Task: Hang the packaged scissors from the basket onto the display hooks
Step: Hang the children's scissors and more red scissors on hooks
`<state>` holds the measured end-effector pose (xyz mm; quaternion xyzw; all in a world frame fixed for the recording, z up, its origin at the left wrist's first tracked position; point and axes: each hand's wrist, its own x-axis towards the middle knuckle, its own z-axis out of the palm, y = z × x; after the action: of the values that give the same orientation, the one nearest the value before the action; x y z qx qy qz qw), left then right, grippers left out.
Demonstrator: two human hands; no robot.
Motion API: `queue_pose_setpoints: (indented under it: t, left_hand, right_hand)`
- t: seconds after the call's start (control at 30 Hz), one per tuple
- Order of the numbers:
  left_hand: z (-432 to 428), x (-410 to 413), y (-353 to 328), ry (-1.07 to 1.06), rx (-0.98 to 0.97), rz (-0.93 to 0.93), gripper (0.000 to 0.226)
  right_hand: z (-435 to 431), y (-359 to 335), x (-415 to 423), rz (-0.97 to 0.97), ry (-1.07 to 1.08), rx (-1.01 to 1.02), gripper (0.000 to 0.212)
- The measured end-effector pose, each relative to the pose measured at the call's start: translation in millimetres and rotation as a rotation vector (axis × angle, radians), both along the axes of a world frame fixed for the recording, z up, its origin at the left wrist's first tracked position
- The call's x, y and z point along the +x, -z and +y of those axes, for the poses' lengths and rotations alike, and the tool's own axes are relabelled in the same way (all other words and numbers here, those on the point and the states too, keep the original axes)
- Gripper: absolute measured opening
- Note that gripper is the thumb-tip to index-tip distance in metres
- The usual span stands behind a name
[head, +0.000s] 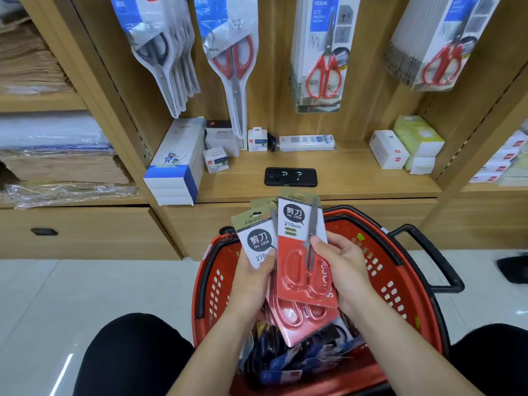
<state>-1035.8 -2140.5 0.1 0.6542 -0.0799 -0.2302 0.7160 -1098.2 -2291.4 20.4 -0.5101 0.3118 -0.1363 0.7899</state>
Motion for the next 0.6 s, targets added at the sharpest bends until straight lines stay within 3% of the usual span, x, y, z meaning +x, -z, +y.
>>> queue_pose_setpoints:
  t: [0.13,0.37,0.6]
  left_hand:
    - [4,8,4,-0.008,0.053,-0.02,0.03]
    - [6,14,3,-0.006,0.064,-0.021,0.029]
    - [6,17,1,-0.015,0.109,-0.08,0.038]
  right_hand:
    - [-10,3,0,0.039,-0.015,0.036,0.024]
    - [-33,-4,-1,0.092,-0.076,-0.079,0.018]
    - [-37,0,1,0.102,-0.004,-0.079,0.016]
